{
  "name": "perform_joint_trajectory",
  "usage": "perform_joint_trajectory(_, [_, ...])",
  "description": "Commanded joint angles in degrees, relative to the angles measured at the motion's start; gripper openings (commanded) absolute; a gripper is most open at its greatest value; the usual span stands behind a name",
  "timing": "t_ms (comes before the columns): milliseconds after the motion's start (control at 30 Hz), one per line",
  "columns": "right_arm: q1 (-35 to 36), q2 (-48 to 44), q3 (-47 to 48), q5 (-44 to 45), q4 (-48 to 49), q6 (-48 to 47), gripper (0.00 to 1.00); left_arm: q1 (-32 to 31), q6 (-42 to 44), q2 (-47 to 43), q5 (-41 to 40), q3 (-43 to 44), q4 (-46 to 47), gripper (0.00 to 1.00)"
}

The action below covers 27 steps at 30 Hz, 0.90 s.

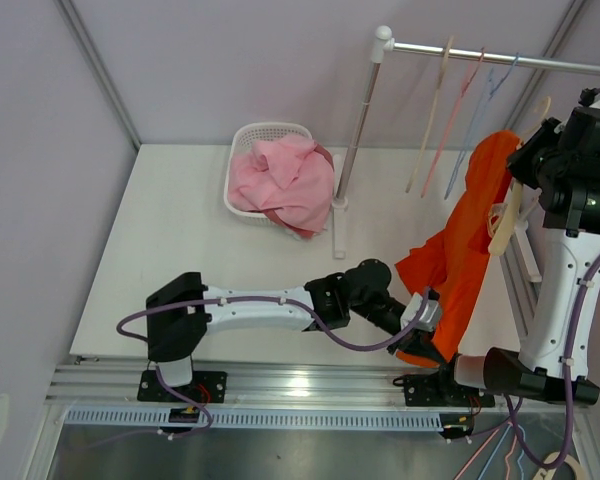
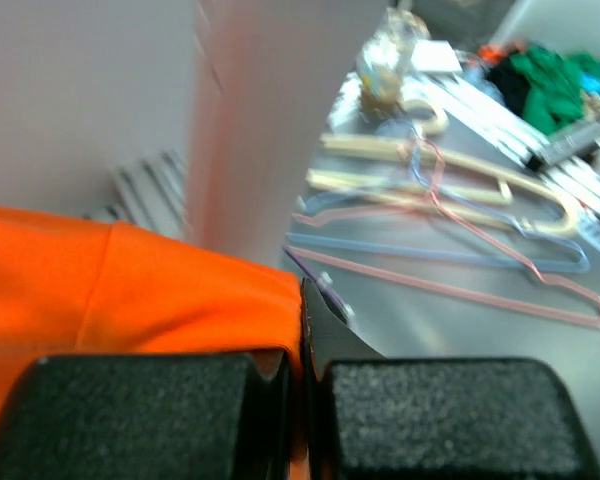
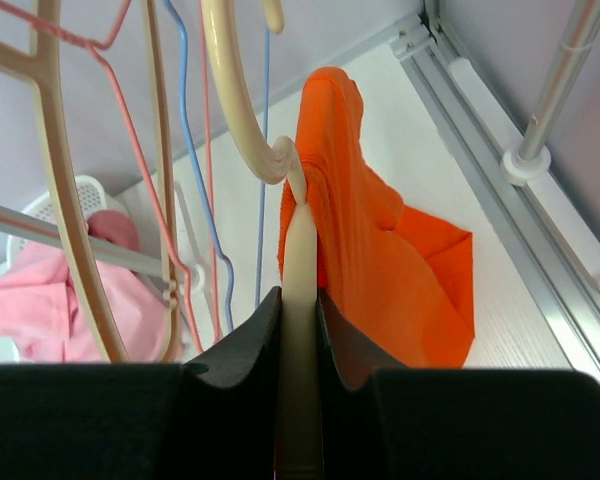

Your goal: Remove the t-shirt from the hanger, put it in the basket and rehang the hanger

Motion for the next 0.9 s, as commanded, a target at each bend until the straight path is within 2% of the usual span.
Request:
perform_joint_trajectory(0, [-0.2, -1.2, 3.4, 2.9, 9.8, -1.6, 0.0, -2.4, 2.8, 3.4, 17.5, 1.3, -13.1, 0.01])
perform_joint_trajectory(200, [0.0, -2.8, 5.0, 3.9, 8.3, -2.0, 0.0, -2.1, 4.1, 7.5, 15.8, 3.4, -16.2, 0.01])
perform_joint_trajectory(333, [0.3, -1.9, 9.6, 0.2, 2.2, -1.0, 0.0, 0.2, 0.1, 7.8, 6.2, 4.0, -10.0, 0.01])
perform_joint_trajectory(367, [1.1, -2.1, 10.1, -0.5, 1.0, -0.8, 0.0, 0.8, -3.8, 8.0, 1.9, 4.3, -8.9, 0.01])
perform_joint_trajectory(500, [2.7, -5.4, 9.8, 1.5, -2.7, -0.5, 0.0, 4.5, -12.5, 10.1, -10.7, 16.4, -14.2, 0.01])
perform_joint_trajectory(633, [2.7, -7.5, 7.0, 0.6, -3.2, -0.6, 0.0, 6.1, -16.0, 9.6, -16.2, 18.7, -13.6, 0.01])
perform_joint_trajectory(700, [3.4, -6.6, 7.8, -0.4, -6.6, -1.1, 0.0, 7.2, -17.7, 9.9, -19.5, 21.3, -15.2, 0.01])
perform_joint_trajectory(867, [5.0, -5.4, 8.7, 3.2, -10.4, -1.3, 0.0, 10.7, -26.3, 12.1, -17.6, 28.5, -18.9, 0.01])
